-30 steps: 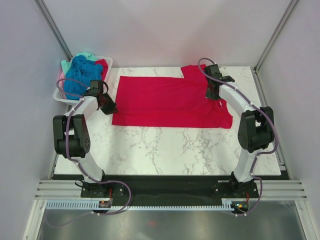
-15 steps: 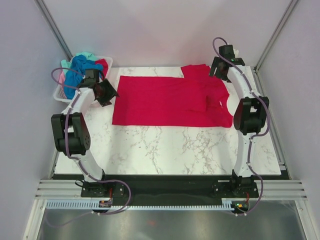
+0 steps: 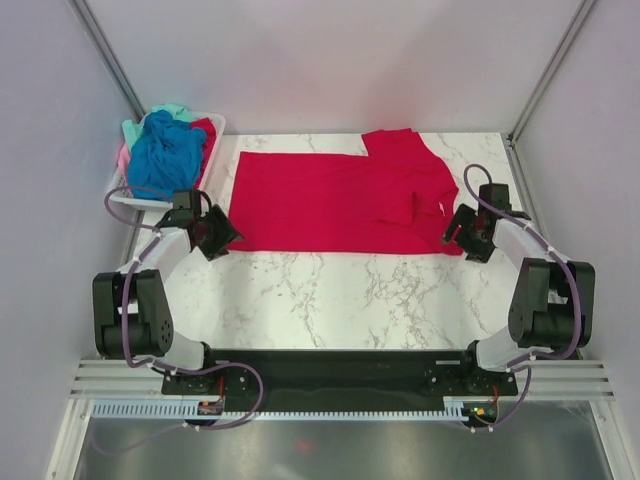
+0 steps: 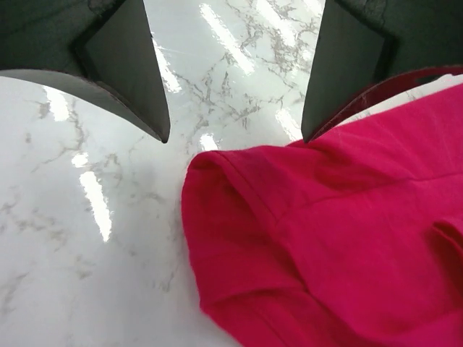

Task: Fold and stack the t-shirts
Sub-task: Fold the tshirt

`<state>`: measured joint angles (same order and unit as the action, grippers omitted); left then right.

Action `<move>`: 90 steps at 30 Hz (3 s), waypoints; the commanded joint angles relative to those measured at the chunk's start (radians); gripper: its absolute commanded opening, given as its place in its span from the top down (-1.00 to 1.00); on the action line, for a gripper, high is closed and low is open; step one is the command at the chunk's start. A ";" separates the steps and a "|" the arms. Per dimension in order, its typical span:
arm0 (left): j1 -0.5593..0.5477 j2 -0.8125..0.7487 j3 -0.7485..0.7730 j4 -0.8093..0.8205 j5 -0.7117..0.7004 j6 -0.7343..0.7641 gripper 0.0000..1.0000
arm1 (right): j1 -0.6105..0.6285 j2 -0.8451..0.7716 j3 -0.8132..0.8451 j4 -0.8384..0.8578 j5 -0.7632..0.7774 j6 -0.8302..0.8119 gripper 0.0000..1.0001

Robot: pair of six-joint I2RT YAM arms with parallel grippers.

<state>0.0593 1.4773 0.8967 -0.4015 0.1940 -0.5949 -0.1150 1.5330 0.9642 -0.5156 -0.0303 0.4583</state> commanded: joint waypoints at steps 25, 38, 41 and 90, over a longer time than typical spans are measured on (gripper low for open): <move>-0.001 0.156 -0.122 0.340 -0.130 -0.155 0.78 | -0.130 0.174 -0.091 0.290 -0.163 -0.001 1.00; 0.004 -0.250 -0.159 0.115 -0.102 -0.138 0.96 | -0.218 -0.097 -0.143 0.086 -0.066 0.055 1.00; 0.005 -0.359 -0.209 0.038 -0.114 -0.138 0.96 | -0.244 -0.180 -0.182 0.042 -0.065 0.066 1.00; -0.019 -0.845 -0.151 -0.237 0.104 0.130 -0.48 | 0.244 0.981 1.513 -0.064 0.190 -0.228 -0.82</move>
<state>0.0425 0.6346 0.7471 -0.6754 0.2687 -0.5060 0.1059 2.4466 2.3619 -0.5934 0.0891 0.2935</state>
